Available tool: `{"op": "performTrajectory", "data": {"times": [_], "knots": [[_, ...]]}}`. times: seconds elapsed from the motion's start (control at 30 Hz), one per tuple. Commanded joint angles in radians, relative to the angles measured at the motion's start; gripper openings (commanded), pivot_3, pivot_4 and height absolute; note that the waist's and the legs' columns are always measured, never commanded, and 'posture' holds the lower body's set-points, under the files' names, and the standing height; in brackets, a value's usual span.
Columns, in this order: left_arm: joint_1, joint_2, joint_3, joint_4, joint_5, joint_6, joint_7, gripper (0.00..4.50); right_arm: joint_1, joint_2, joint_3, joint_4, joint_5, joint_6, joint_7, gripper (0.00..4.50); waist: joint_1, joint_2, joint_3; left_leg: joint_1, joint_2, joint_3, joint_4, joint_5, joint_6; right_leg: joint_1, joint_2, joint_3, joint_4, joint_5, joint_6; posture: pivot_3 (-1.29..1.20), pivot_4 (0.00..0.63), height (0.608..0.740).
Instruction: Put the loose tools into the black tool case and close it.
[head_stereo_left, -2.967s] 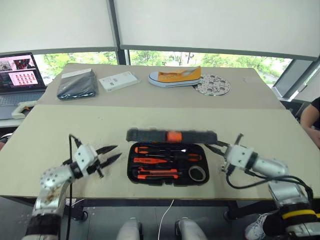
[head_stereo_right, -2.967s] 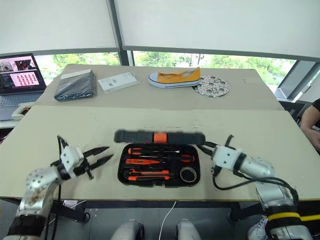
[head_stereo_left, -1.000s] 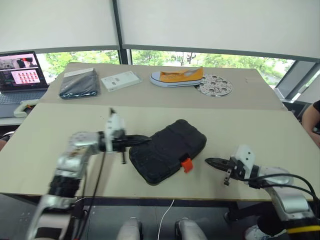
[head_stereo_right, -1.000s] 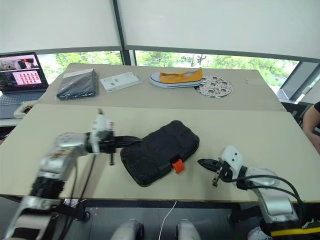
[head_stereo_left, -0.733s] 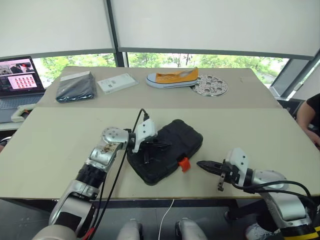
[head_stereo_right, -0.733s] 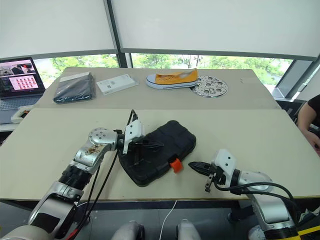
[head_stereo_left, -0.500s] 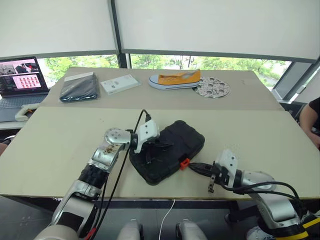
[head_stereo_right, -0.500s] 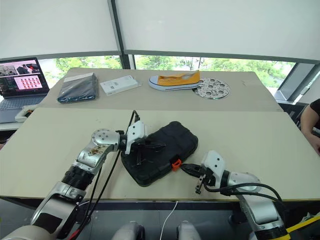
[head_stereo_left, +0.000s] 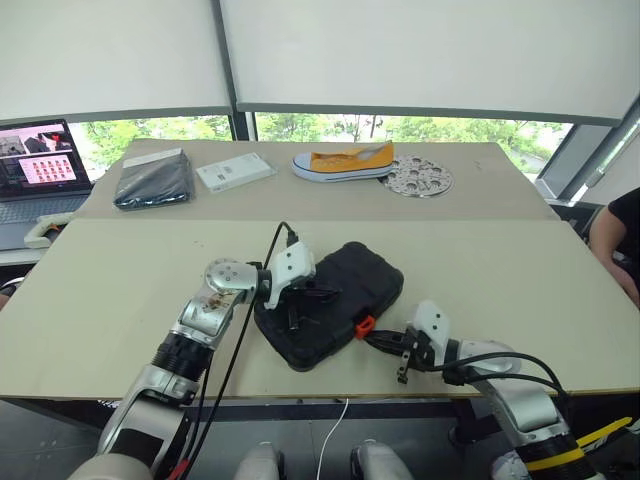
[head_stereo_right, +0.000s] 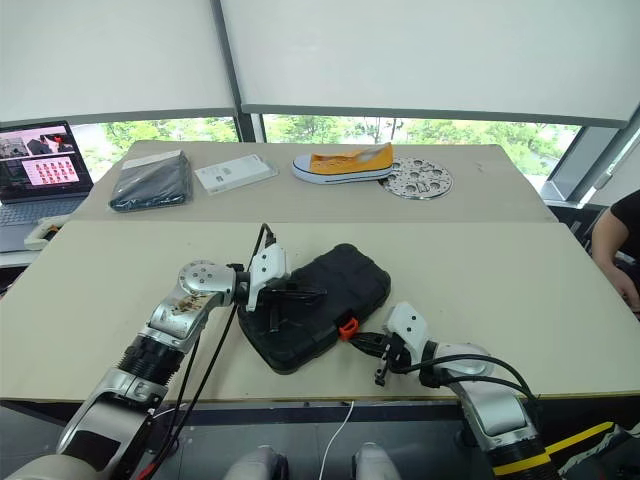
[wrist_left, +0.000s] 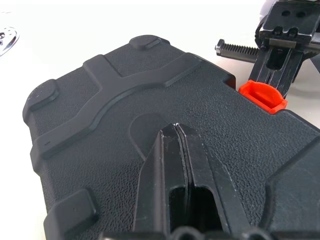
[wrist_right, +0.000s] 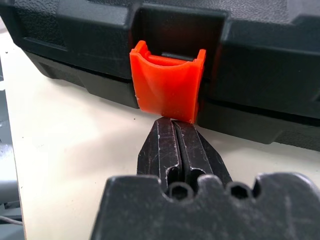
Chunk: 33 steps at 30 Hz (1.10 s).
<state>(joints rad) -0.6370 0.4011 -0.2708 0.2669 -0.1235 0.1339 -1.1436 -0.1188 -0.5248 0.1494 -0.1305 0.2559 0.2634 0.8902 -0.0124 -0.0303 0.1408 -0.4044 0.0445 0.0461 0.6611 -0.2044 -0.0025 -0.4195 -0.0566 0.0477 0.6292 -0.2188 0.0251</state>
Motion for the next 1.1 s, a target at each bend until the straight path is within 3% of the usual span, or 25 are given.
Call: {"op": "performTrajectory", "data": {"times": [0.03,0.43,0.73,1.1], "knots": [[0.053,-0.008,-0.053,0.048,0.039,0.035,0.006,0.03,-0.036,-0.019,-0.031,-0.115,0.038,0.013,0.011,0.0,0.0,0.0,0.0,0.0,0.0,0.0,0.0,0.0,0.0,0.0,0.0,0.0,0.0,0.0,0.0,0.0,0.15,0.74],[0.066,-0.019,-0.059,0.049,0.04,0.034,0.01,0.03,0.01,-0.134,-0.057,-0.247,0.08,0.14,0.048,0.0,0.006,-0.001,-0.002,0.0,0.0,0.0,0.0,0.0,0.0,0.0,0.0,0.0,-0.001,-0.001,0.0,0.0,0.15,0.74],[0.064,-0.018,-0.058,0.056,0.043,0.03,0.008,0.03,-0.021,-0.119,-0.02,-0.184,0.034,0.143,-0.001,0.0,0.007,-0.001,-0.002,0.0,0.0,0.0,0.0,0.0,0.0,0.0,-0.001,0.0,-0.002,-0.001,0.0,0.0,0.15,0.74],[0.059,-0.014,-0.06,0.073,0.046,0.03,0.004,0.03,-0.104,-0.026,0.019,-0.145,0.028,0.179,-0.037,0.0,-0.006,-0.001,-0.003,0.003,0.001,0.0,0.0,0.0,0.0,0.001,0.0,0.0,-0.001,-0.001,-0.001,0.0,0.15,0.74]]}}
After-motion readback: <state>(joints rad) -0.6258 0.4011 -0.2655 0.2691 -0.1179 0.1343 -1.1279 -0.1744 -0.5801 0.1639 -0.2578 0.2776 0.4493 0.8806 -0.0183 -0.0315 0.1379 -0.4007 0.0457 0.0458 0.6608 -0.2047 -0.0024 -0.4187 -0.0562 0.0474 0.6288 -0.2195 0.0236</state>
